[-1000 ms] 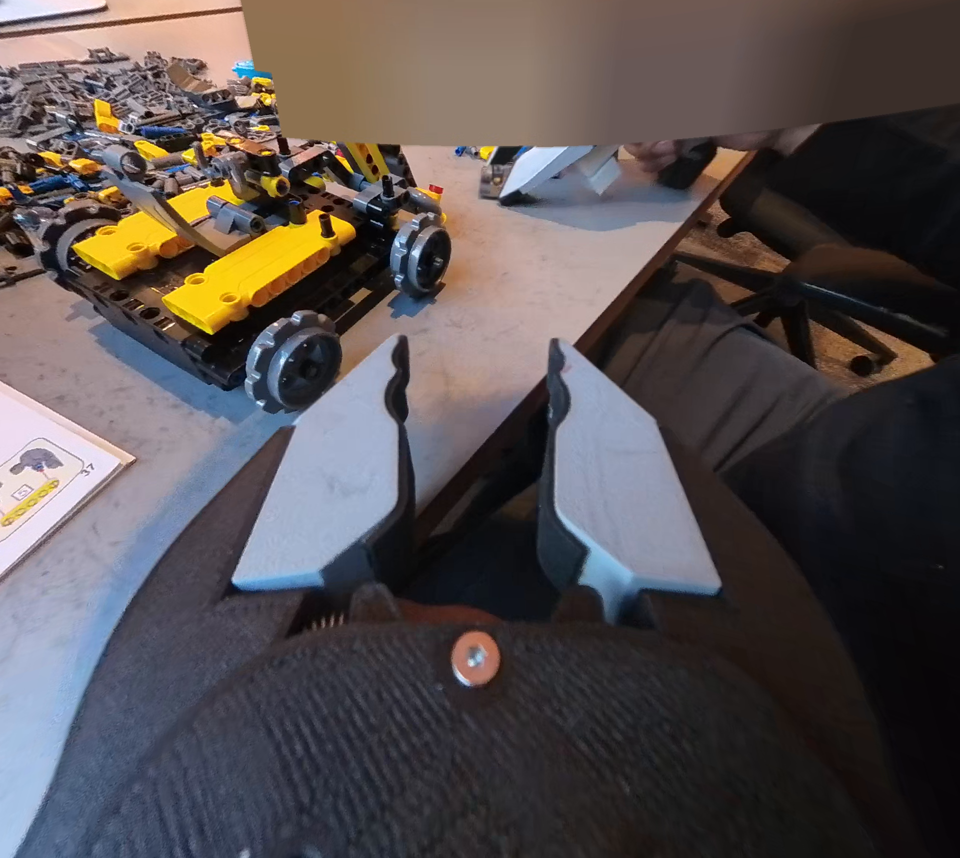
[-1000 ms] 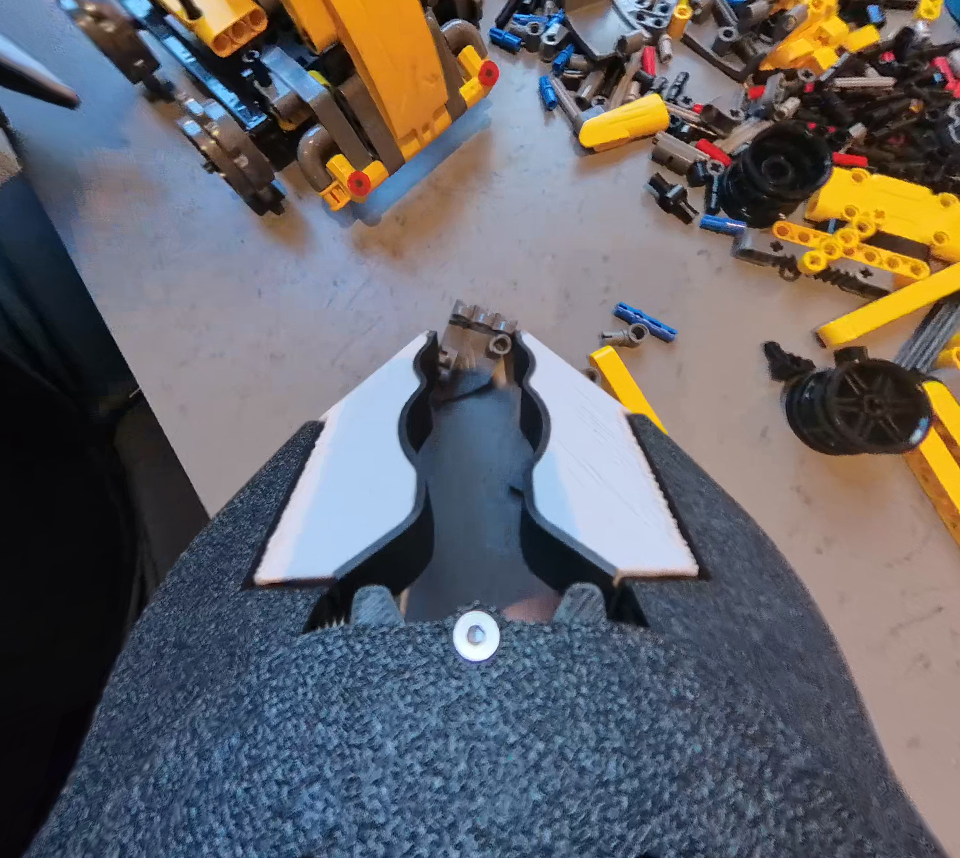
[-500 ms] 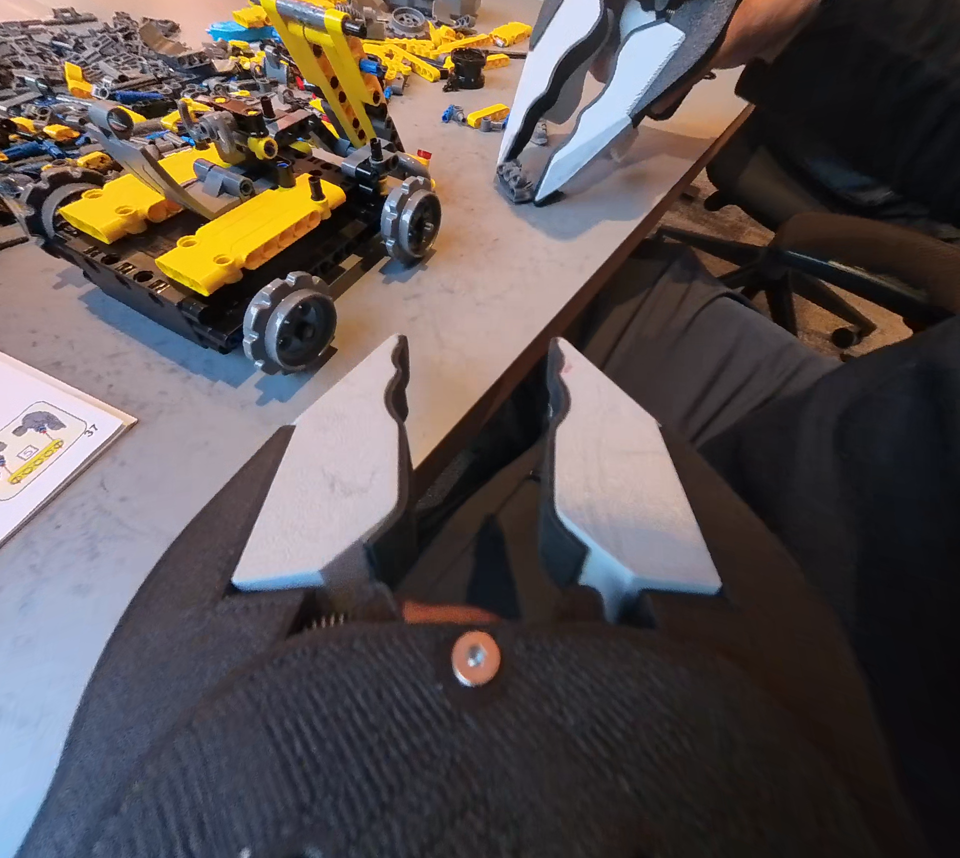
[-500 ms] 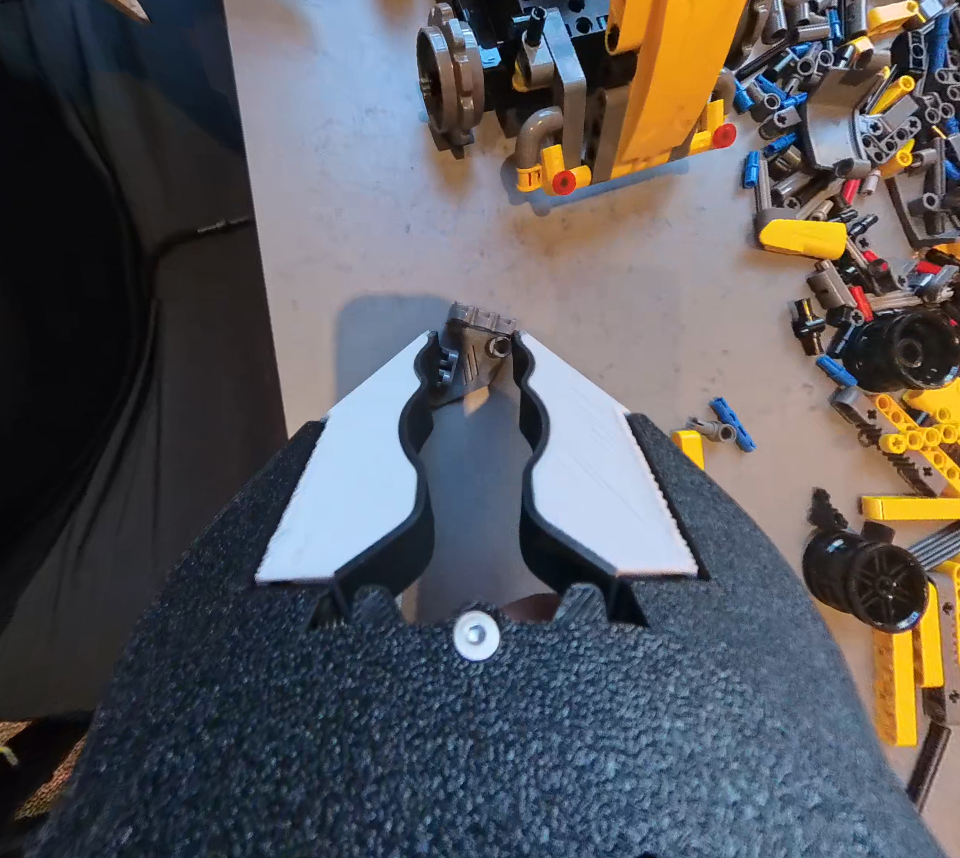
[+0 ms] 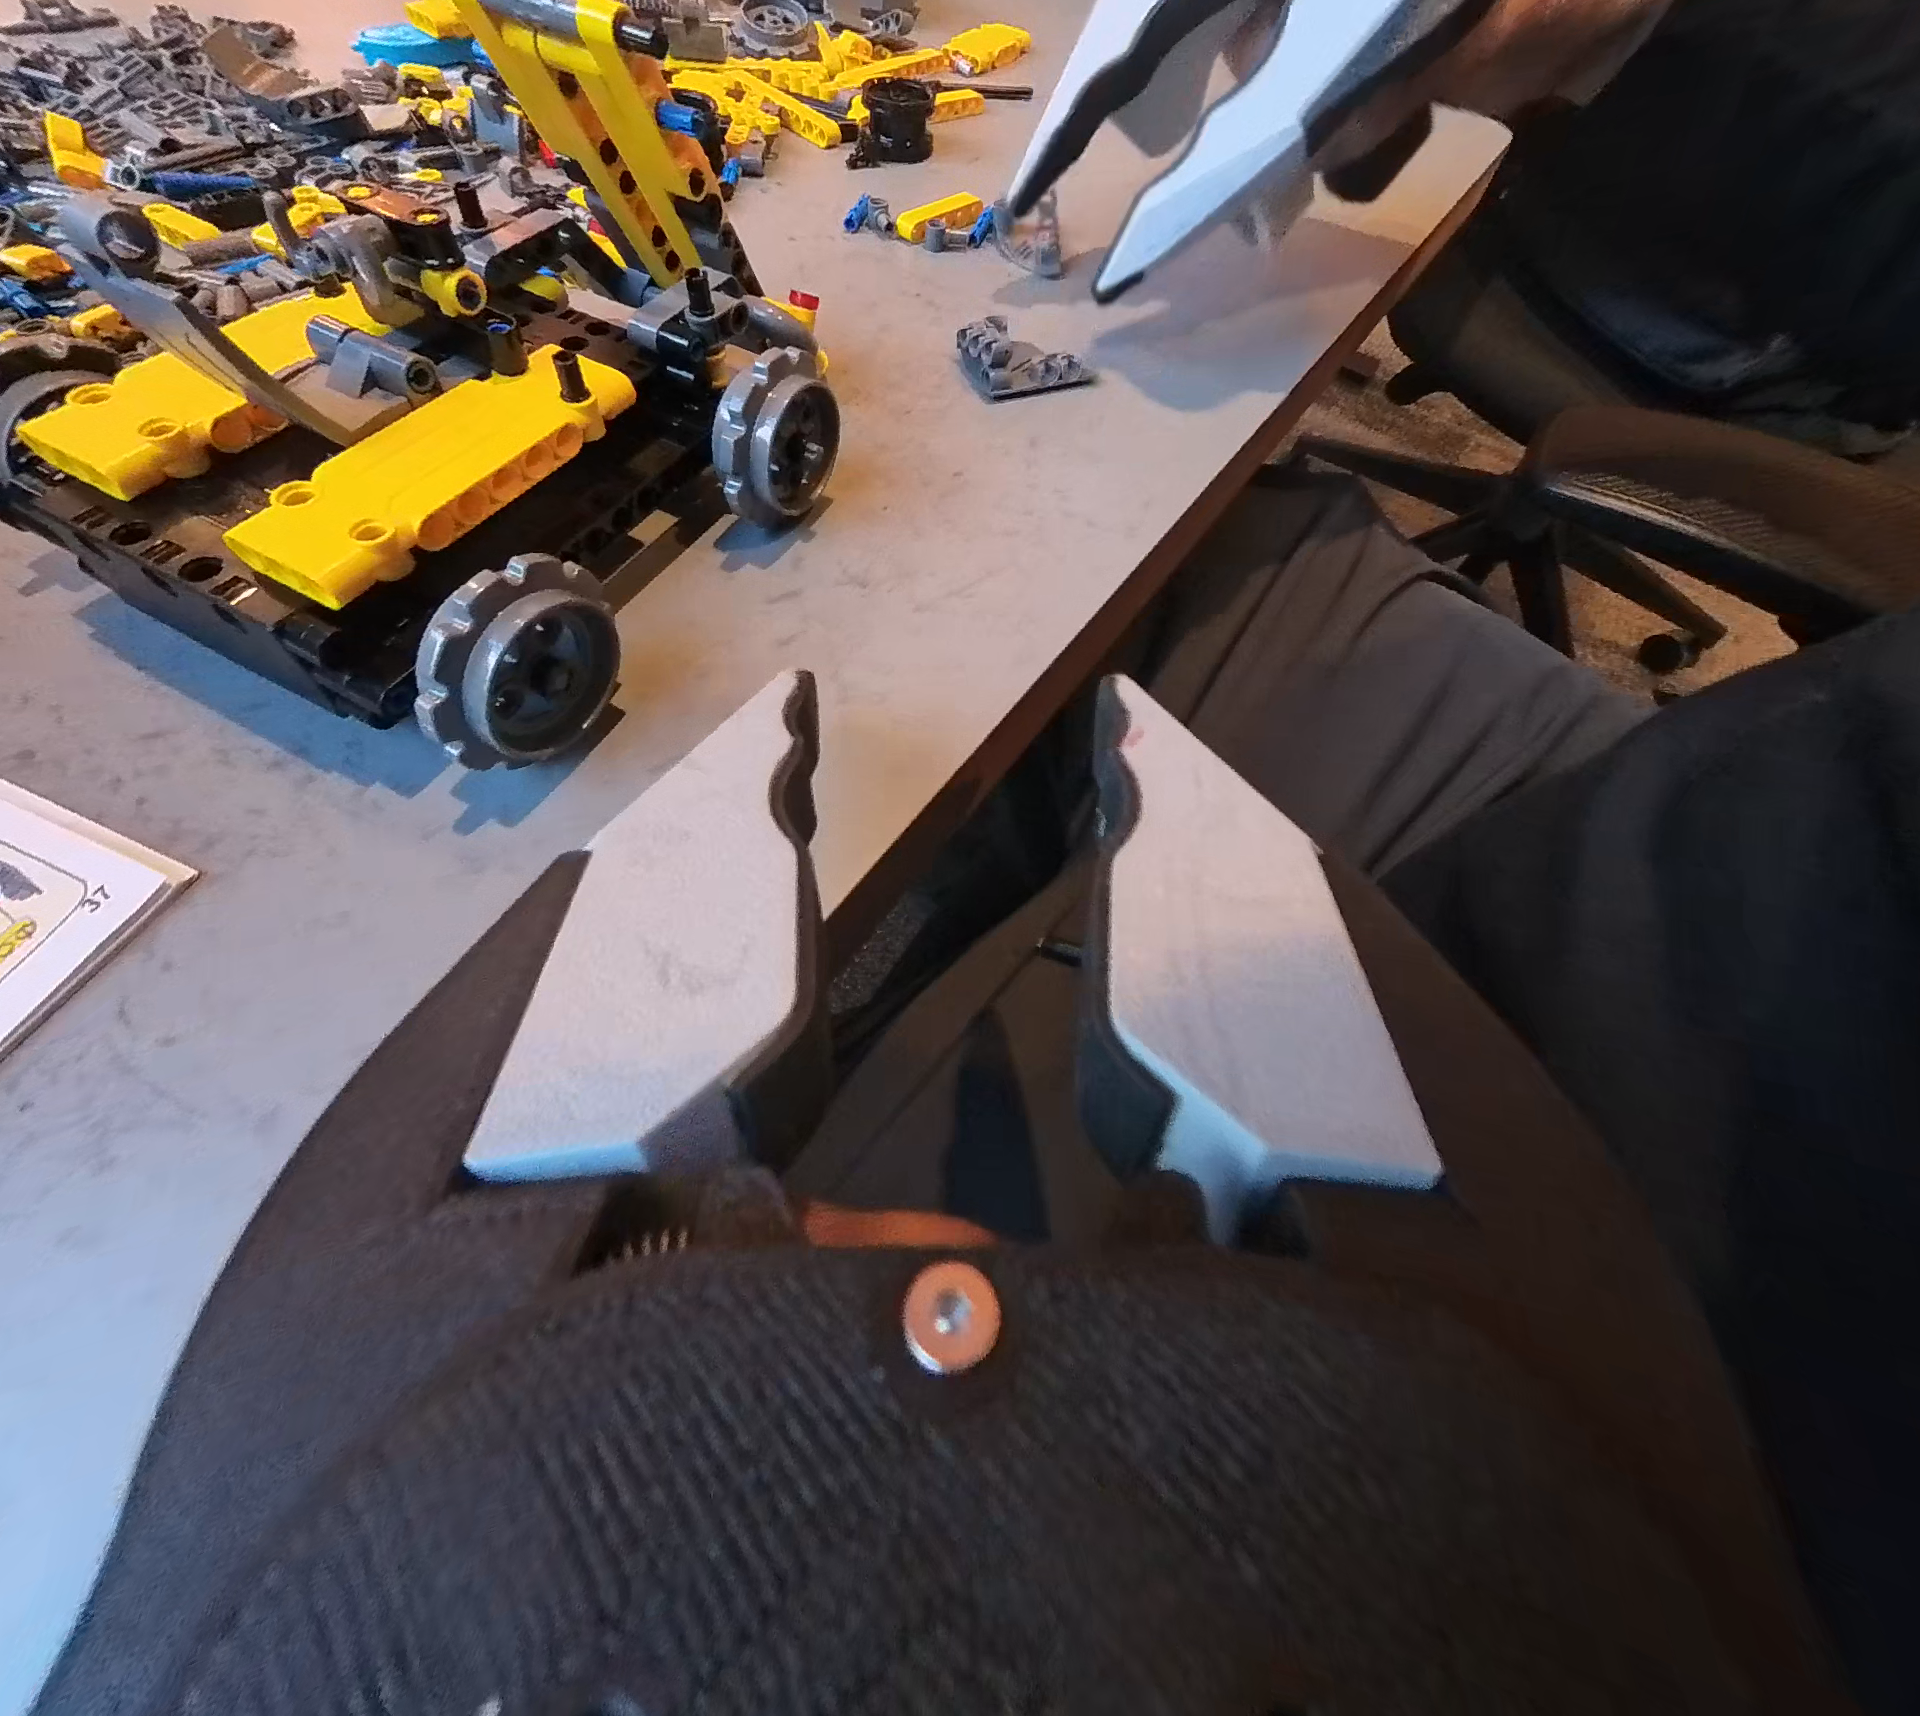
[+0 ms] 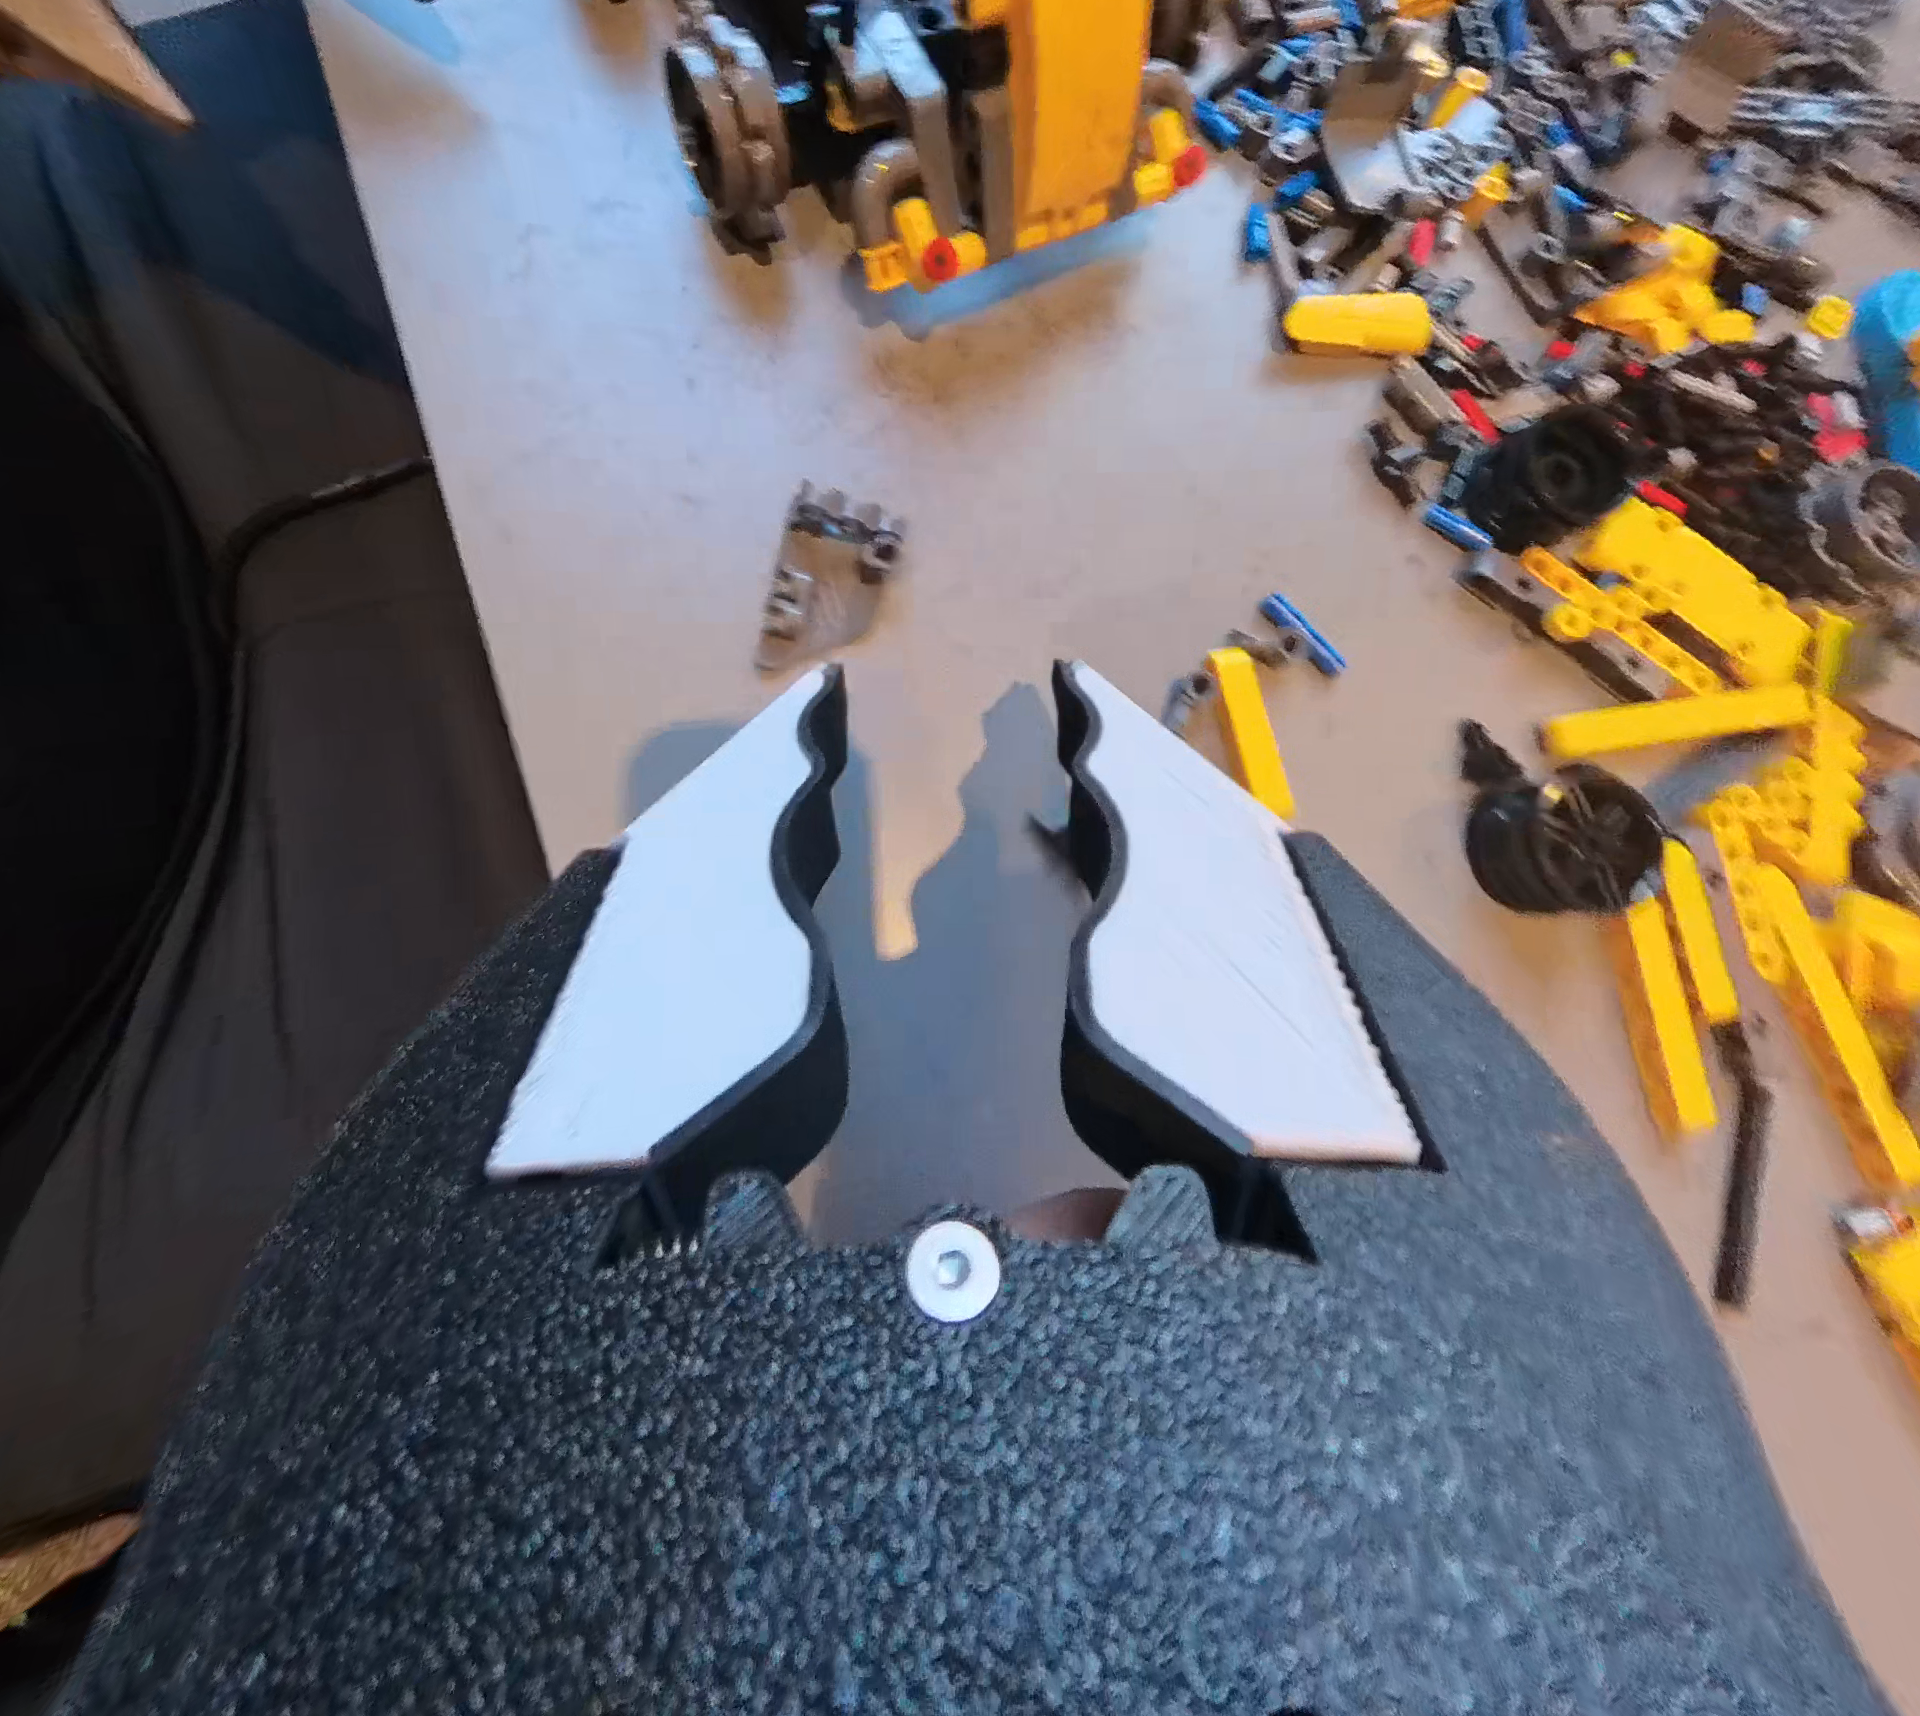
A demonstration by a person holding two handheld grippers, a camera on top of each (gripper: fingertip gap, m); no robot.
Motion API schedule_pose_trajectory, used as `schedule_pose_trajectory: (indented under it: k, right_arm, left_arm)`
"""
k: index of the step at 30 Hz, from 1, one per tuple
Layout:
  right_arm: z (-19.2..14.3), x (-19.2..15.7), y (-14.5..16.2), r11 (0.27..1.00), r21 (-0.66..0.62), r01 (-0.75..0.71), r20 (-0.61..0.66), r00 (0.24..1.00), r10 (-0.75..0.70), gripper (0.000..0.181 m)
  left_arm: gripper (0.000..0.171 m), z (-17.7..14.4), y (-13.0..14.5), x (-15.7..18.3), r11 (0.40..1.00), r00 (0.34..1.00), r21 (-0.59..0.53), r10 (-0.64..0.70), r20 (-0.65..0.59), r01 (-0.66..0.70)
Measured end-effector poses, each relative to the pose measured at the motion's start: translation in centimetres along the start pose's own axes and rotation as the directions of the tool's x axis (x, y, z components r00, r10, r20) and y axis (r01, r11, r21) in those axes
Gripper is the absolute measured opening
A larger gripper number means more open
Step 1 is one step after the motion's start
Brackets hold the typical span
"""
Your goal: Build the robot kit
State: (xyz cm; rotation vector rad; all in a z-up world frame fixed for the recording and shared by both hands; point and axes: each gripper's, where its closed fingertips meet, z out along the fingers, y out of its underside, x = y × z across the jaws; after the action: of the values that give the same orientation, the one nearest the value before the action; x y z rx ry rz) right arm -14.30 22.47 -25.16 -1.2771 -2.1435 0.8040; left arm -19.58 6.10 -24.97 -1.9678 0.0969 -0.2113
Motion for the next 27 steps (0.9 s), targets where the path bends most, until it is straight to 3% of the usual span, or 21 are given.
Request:
schedule_pose_trajectory:
  k: [3, 9, 14, 15, 22, 27]
  right_arm:
    - [-0.9, 1.5, 1.3, 0.999, -0.02, -0.034, -0.062, 0.998, 0.033, 0.04]
    - [-0.5, 2.7, 2.9, 0.996, -0.09, 0.024, -0.176, 0.984, -0.04, 0.04]
    - [-0.8, 3.9, 3.7, 0.991, -0.131, 0.035, -0.207, 0.976, -0.062, 0.015]
    - [-0.9, 4.3, 4.0, 0.989, -0.142, 0.034, -0.22, 0.973, -0.065, 0.018]
    - [-2.2, 5.6, 3.8, 0.992, -0.123, -0.021, -0.251, 0.968, -0.011, 0.022]
    - [-1.0, 5.6, 3.1, 0.982, -0.178, 0.064, -0.182, 0.979, -0.097, 0.022]
  left_arm:
    - [0.052, 0.1, 0.1, 0.1, 1.0, 1.0, -0.006, 0.002, -0.005, -0.002]
    - [0.051, 0.3, 0.1, 0.1, 1.0, 1.0, -0.009, -0.005, -0.008, 0.005]
    - [0.051, 0.3, 0.2, 0.2, 1.0, 1.0, -0.014, 0.009, -0.001, -0.009]
    - [0.051, 0.3, 0.2, 0.1, 1.0, 1.0, -0.013, 0.008, -0.001, -0.008]
    - [0.051, 0.0, 0.1, 0.0, 1.0, 1.0, -0.008, 0.004, 0.001, -0.004]
    - [0.051, 0.0, 0.2, 0.1, 1.0, 1.0, -0.012, 0.007, -0.003, -0.007]
